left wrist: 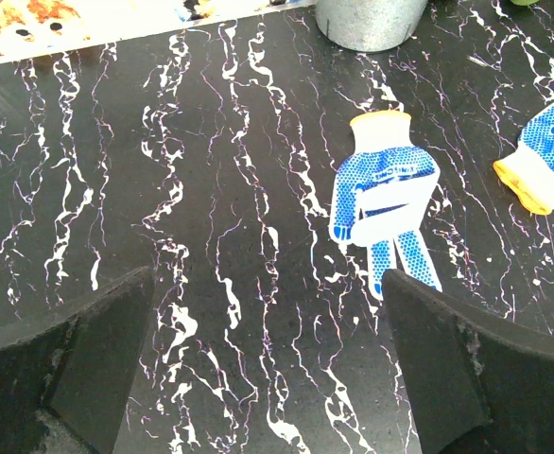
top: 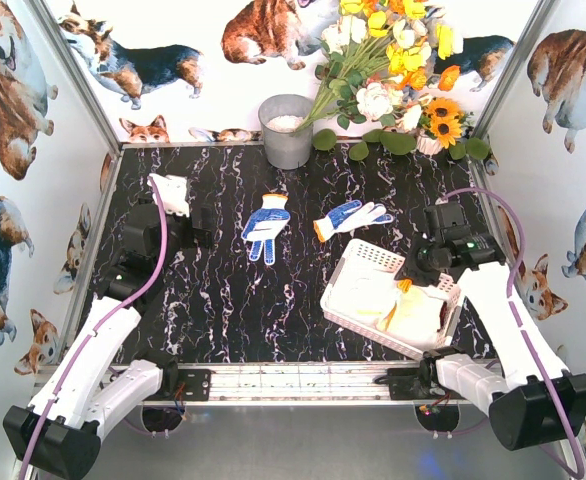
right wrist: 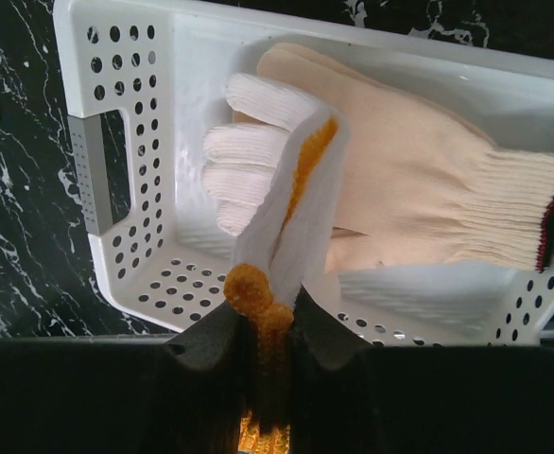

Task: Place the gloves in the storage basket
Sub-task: Place the glove in the bin.

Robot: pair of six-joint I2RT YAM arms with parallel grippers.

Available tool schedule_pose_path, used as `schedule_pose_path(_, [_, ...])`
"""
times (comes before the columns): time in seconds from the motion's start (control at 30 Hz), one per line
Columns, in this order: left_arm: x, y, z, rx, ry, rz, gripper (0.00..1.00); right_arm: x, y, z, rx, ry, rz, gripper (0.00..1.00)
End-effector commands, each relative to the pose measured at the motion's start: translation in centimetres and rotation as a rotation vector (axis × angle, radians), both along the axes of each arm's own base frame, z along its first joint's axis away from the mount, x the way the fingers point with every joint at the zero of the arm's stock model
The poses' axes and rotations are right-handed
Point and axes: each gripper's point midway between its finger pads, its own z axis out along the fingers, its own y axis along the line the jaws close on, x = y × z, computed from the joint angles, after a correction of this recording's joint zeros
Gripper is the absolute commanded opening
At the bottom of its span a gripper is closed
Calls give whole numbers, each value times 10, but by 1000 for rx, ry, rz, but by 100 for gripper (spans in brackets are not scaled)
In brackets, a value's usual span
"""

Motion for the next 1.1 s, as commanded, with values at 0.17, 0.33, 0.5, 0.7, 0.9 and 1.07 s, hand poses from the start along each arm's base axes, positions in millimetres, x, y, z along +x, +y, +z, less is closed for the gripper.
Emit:
schedule_pose_path(0.17, [2, 3, 6, 1, -30, 4, 100, 11, 3, -11, 59, -29, -24, 0])
schedule_pose_path(0.33, [2, 3, 6, 0, -30, 3, 100, 10, -7, -19, 51, -17, -41, 0])
schedule_pose_path(0.5, [2, 2, 6, -1, -30, 0, 100, 4, -28, -26, -66, -2, -32, 0])
schedule_pose_path(0.7, [2, 1, 5, -3, -27, -4, 100, 2, -39, -36, -135, 36, -24, 0])
schedule_pose_path(0.9, [2, 1, 5, -2, -27, -3, 100, 5, -46, -48, -181, 87, -24, 0])
schedule_pose_path(1.07, [2, 1, 4, -1, -24, -7, 100, 10, -50, -61, -214, 152, -5, 0])
